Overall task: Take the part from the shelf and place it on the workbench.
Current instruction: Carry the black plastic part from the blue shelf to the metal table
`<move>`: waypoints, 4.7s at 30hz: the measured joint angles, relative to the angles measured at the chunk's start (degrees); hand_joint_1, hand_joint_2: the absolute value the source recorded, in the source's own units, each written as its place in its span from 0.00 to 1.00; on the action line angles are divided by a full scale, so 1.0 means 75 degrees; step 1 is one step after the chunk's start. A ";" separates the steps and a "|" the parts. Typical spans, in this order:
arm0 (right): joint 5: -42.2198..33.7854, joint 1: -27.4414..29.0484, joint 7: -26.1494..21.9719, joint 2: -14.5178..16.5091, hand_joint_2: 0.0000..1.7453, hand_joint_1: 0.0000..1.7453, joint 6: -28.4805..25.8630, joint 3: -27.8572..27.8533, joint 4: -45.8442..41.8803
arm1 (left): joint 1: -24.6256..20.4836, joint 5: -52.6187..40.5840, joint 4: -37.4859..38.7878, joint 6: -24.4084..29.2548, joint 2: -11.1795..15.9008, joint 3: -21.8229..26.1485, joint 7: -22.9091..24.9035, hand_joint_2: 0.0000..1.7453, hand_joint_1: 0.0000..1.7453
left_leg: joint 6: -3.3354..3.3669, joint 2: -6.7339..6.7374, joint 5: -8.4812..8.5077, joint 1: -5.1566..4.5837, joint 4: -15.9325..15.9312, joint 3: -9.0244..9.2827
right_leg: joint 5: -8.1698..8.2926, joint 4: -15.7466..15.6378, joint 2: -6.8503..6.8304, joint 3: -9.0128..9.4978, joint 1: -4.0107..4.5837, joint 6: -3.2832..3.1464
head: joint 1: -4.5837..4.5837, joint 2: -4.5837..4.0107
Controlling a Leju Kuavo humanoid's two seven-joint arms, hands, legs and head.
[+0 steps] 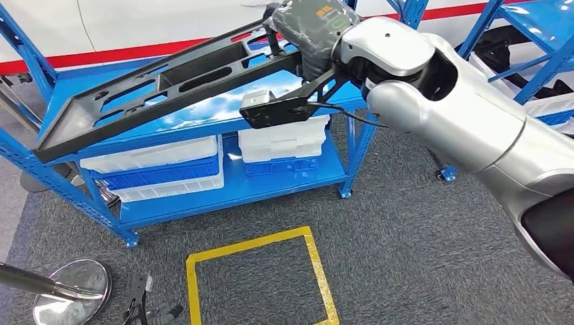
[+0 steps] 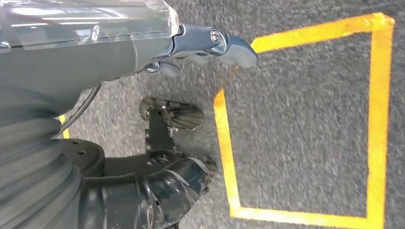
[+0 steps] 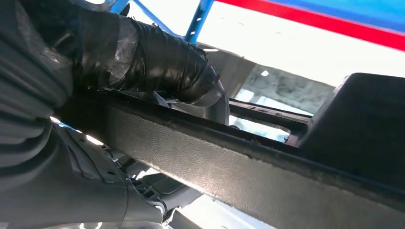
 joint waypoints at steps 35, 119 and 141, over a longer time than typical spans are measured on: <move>0.0352 -0.0906 0.0806 0.0624 1.00 1.00 -0.0040 0.0188 0.4295 | 0.0027 0.0109 0.0009 -0.0018 0.0135 -0.0123 0.0240 1.00 0.00 | 0.0585 0.0014 -0.0168 -0.0218 -0.0345 0.0107 | 0.0091 0.0272 0.0087 -0.0375 0.0076 0.0141 | 0.0041 0.0001; 0.0893 -0.1336 0.0997 -0.0355 1.00 1.00 -0.0293 -0.1383 0.4023 | 0.0074 0.0263 0.0015 0.0465 0.0076 -0.0124 0.0217 1.00 0.00 | 0.0478 0.0047 -0.0904 -0.0237 0.1346 -0.0617 | -0.0261 0.0191 0.0559 0.0051 -0.0003 -0.0076 | 0.0055 0.0000; 0.1084 -0.1617 0.1009 -0.0507 1.00 1.00 -0.0042 -0.1380 0.3934 | 0.0044 0.0234 0.0015 0.0385 0.0084 -0.0124 0.0146 1.00 0.00 | 0.0559 0.1007 -0.0184 -0.0308 -0.0501 0.0182 | -0.0390 0.0163 -0.0232 0.0141 0.0091 0.0130 | 0.0140 0.0000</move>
